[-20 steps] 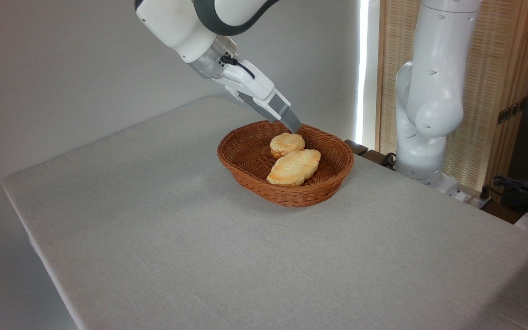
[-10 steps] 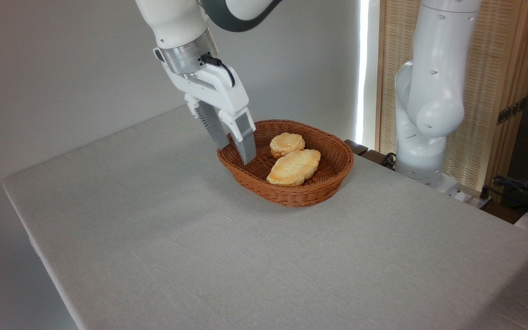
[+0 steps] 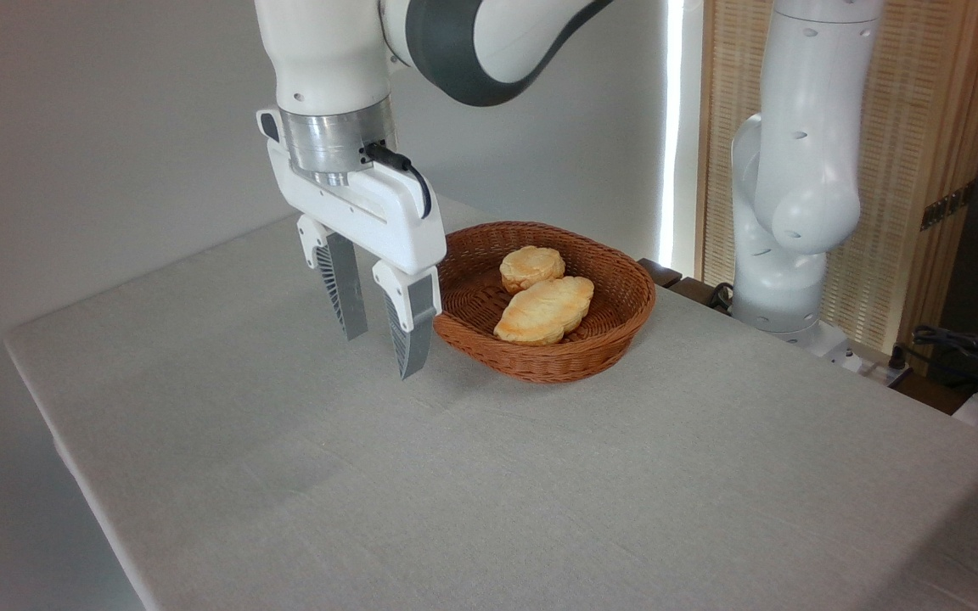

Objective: Put bread into the basket

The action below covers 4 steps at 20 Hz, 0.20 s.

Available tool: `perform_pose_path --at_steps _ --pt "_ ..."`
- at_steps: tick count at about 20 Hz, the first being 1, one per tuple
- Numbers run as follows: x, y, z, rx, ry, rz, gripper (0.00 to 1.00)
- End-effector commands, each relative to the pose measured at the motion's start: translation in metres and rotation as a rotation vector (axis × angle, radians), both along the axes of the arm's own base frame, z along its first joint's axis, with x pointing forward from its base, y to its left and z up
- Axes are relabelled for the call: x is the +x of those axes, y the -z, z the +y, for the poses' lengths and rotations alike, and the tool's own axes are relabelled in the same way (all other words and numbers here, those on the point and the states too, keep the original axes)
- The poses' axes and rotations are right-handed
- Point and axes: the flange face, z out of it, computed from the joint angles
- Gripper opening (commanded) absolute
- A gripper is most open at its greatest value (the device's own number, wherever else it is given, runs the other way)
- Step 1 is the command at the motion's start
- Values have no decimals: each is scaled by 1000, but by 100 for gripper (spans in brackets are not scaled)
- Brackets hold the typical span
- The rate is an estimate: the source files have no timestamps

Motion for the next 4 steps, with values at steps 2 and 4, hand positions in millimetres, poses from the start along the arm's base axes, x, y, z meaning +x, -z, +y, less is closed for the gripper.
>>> perform_pose_path --at_steps 2,4 --pt "13 -7 12 2 7 -37 100" --pt "15 -1 11 11 4 -30 100"
